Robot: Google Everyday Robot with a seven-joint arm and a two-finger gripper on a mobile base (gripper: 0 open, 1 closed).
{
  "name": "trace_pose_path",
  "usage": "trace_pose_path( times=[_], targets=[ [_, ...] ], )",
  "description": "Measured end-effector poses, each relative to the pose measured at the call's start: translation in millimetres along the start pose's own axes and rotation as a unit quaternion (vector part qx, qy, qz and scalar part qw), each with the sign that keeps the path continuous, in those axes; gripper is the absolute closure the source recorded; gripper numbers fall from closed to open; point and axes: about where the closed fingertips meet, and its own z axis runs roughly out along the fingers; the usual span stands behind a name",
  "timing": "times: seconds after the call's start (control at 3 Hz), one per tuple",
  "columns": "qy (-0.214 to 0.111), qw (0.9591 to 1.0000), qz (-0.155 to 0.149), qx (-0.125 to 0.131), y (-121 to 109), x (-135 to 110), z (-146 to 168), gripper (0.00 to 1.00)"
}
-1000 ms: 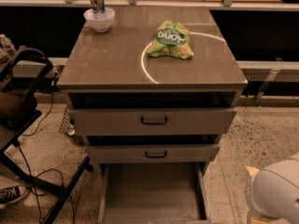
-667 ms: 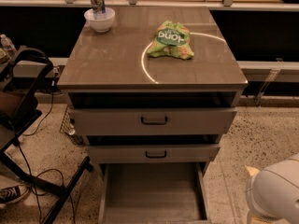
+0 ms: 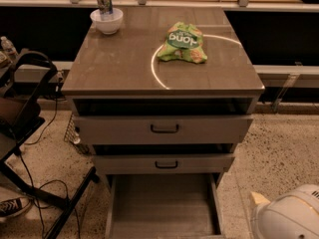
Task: Close bottom drawer
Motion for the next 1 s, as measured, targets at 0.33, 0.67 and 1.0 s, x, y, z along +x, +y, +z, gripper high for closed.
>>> trace_pose_path(
  times=[0.33, 0.67, 1.0],
  targets=[
    [-0.014, 0.9997, 0.002, -0.02, 27.5, -2.2, 63.0, 0.16],
    [-0.041, 0.9979, 0.036, -0.033, 49.0, -7.5, 120.2, 0.47],
    [-0.053, 0.9962, 0.056, -0.039, 60.1, -18.0, 151.5, 0.7]
  ],
)
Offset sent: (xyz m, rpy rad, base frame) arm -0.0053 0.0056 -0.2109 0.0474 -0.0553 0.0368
